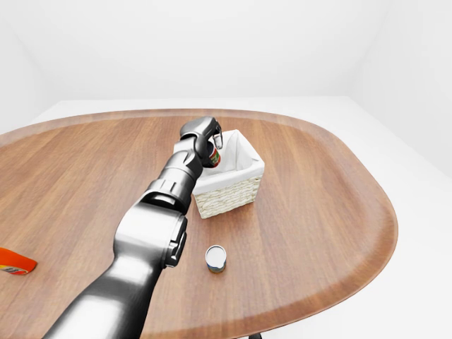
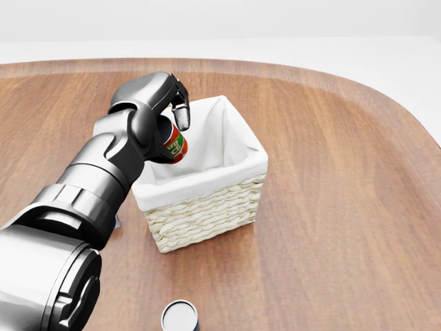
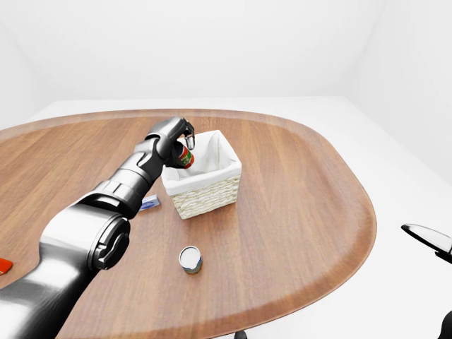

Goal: Pick up the tomato sauce, and put it in the basket.

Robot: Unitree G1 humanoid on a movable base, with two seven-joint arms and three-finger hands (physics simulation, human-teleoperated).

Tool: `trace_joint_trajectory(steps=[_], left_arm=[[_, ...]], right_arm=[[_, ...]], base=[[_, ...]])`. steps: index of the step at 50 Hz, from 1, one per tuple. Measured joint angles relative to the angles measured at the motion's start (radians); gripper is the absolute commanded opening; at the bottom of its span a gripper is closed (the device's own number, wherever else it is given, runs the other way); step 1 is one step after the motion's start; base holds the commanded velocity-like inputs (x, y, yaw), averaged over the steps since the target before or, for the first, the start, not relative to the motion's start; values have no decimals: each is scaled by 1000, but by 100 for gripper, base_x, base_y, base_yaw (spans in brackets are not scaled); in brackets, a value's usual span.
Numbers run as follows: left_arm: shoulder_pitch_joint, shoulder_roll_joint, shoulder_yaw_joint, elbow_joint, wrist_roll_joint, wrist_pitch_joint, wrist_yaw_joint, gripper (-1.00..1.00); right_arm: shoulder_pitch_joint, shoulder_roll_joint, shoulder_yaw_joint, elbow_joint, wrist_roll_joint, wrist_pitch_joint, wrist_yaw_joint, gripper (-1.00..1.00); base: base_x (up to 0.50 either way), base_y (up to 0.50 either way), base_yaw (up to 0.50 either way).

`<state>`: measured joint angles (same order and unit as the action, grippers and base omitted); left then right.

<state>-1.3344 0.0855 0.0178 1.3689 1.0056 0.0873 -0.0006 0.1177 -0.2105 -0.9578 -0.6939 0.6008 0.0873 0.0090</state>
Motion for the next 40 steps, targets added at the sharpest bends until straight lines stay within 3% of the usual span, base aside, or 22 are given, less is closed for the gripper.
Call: trace_joint_trajectory(steps=[3, 4, 5, 40], left_arm=[[2, 0, 0, 1, 0, 0, 2, -96], [2, 0, -1, 1, 1, 0, 2, -36], [3, 0, -2, 1, 0, 0, 4, 100], [1, 6, 0, 2, -5, 0, 40, 100]], right_arm=[[0, 0, 0, 0, 0, 0, -1, 100], [0, 0, 1, 0, 0, 0, -1, 100], [0, 0, 1, 0, 0, 0, -1, 100], [-2, 3, 12, 0, -12, 0, -1, 100]], base=[[0, 0, 0], [0, 0, 0], [0, 0, 0], [0, 0, 0]])
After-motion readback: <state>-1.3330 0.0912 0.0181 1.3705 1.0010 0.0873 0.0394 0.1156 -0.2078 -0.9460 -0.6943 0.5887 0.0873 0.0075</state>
